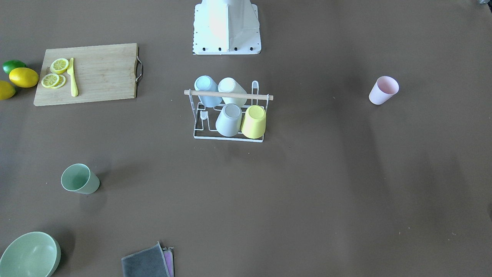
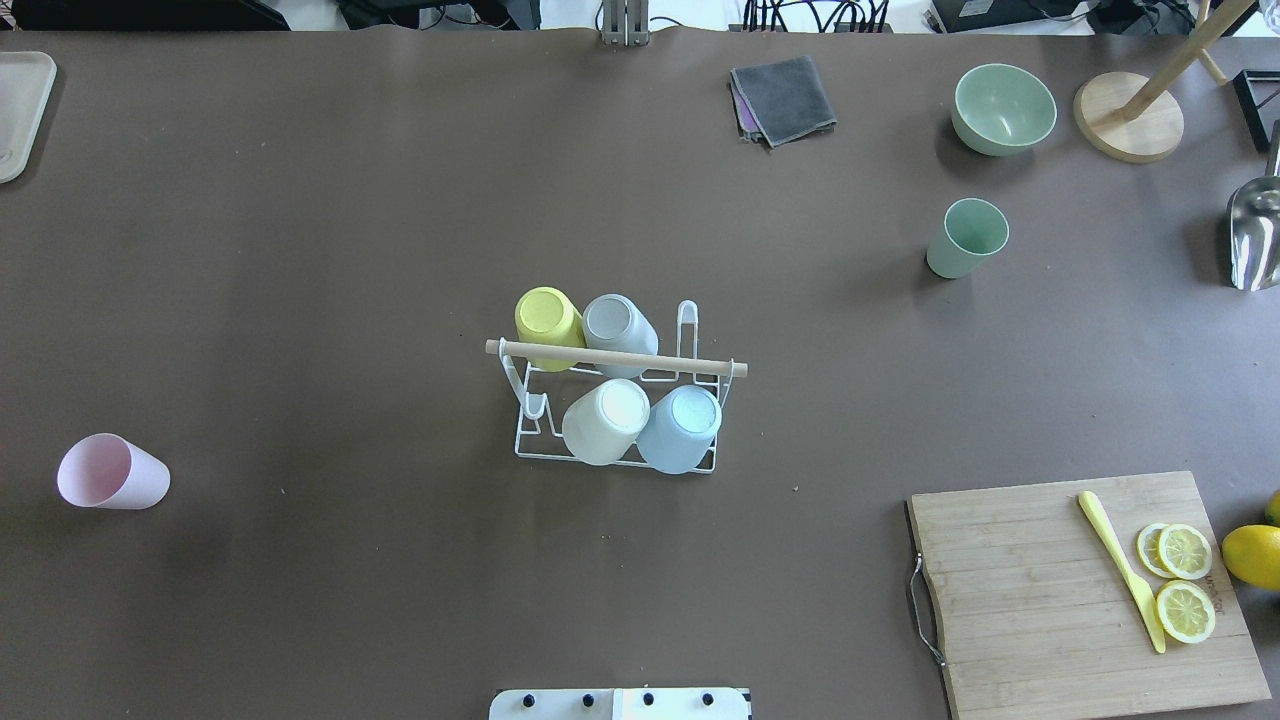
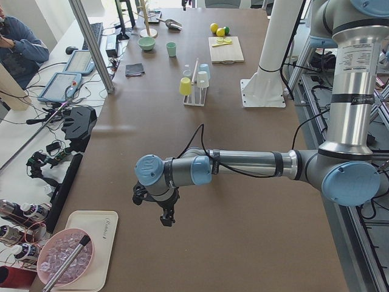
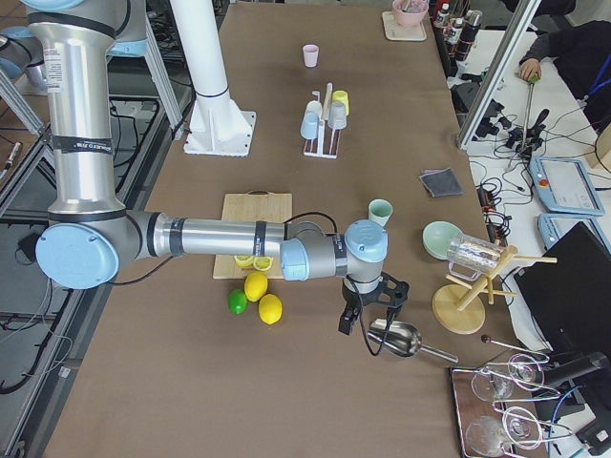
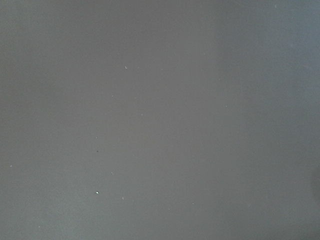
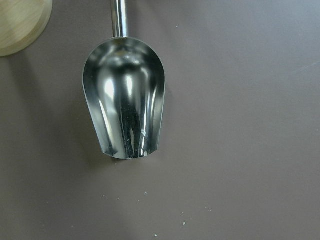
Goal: Place cup on cup holder
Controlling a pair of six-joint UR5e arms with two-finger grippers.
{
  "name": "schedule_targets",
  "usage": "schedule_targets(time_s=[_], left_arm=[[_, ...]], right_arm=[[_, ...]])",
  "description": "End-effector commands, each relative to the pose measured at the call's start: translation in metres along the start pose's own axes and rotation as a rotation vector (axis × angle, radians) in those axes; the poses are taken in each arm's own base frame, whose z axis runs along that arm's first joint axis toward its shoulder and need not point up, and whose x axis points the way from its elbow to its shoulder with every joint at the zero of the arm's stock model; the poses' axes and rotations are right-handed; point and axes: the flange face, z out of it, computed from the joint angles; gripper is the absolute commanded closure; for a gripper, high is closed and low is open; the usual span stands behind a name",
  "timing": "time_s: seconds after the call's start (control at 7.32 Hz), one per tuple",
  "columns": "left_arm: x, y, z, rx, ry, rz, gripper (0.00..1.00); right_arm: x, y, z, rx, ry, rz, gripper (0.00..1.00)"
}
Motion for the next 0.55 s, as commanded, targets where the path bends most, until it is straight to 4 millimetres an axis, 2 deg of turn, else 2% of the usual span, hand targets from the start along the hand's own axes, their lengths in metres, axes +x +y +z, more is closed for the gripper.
schedule_targets(time_s=[0.0,0.41], left_arm=[[-0.0006,0.0000,0.0006,0.000,0.000,0.000,0.02],[-0.0006,0.0000,0.0006,0.000,0.000,0.000,0.02]], right_arm=[[-0.0005,0.0001,0.0002,0.001,0.003,-0.003,0.00],[-0.0086,0.0021,0.0052,-0.007,0.007,-0.011,0.00]])
